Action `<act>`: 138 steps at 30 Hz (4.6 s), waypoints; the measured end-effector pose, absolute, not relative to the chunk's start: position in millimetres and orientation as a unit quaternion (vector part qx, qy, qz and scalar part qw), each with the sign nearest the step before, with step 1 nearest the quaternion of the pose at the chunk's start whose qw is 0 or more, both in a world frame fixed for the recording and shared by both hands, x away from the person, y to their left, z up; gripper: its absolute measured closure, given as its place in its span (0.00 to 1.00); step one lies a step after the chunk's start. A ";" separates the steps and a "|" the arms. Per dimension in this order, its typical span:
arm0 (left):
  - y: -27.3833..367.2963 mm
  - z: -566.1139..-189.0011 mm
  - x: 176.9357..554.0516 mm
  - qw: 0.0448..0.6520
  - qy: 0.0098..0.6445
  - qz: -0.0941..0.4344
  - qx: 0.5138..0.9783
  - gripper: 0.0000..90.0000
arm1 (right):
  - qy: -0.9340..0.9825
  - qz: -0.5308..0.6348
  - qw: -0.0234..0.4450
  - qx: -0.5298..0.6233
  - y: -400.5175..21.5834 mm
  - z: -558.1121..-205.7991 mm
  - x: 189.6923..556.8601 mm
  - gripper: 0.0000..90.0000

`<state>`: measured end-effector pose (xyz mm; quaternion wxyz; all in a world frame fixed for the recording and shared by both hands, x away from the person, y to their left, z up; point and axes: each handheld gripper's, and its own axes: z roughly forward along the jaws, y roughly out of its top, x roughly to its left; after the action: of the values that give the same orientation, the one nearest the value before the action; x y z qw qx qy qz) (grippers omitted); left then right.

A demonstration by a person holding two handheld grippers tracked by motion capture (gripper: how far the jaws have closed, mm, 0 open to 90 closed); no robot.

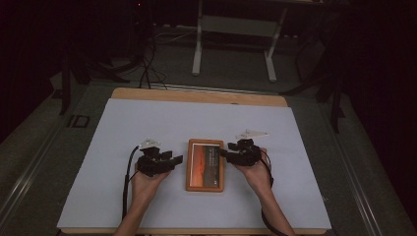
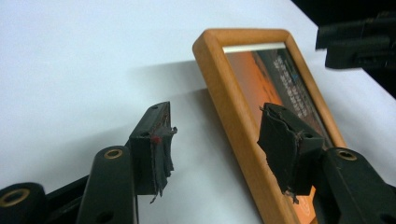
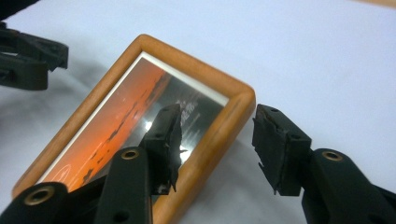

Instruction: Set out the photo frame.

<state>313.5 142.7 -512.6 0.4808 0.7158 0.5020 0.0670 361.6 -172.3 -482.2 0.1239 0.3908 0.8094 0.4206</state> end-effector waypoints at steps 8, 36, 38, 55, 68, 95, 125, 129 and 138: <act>145.8 -507.4 303.1 0.492 0.497 0.061 0.712 0.49 | 0.819 0.418 0.146 0.365 -160.4 -480.6 368.1 0.83; 135.4 -494.7 294.6 0.508 0.469 0.063 0.720 0.51 | 0.815 0.407 0.149 0.385 -159.8 -499.8 388.2 1.00; 132.9 -494.6 294.1 0.507 0.468 0.060 0.721 0.51 | 0.816 0.402 0.149 0.388 -161.0 -500.9 389.1 1.00; 100.6 -491.9 282.1 0.502 0.450 0.036 0.737 0.33 | 0.820 0.373 0.144 0.409 -170.7 -514.8 396.5 1.00; 65.6 -511.8 280.2 0.483 0.454 0.011 0.749 0.40 | 0.823 0.371 0.144 0.405 -170.8 -514.8 396.7 1.00; 47.5 -511.1 284.2 0.493 0.477 -0.012 0.728 0.65 | 0.810 0.401 0.156 0.398 -192.7 -494.5 383.9 0.97; 7.8 -492.3 276.4 0.495 0.424 0.052 0.757 0.77 | 0.769 0.452 0.196 0.407 -280.5 -454.2 348.8 0.66; 0.9 -488.0 272.4 0.485 0.408 0.075 0.770 0.77 | 0.763 0.462 0.192 0.409 -285.0 -453.1 347.2 0.66; 12.5 -476.9 283.1 0.491 0.395 0.066 0.774 0.77 | 0.767 0.462 0.192 0.402 -287.0 -451.4 345.7 0.65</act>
<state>283.1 12.5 -476.9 0.4912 0.7736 0.3947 0.0659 345.7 -287.0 -451.4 0.1922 0.4018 0.7668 0.4621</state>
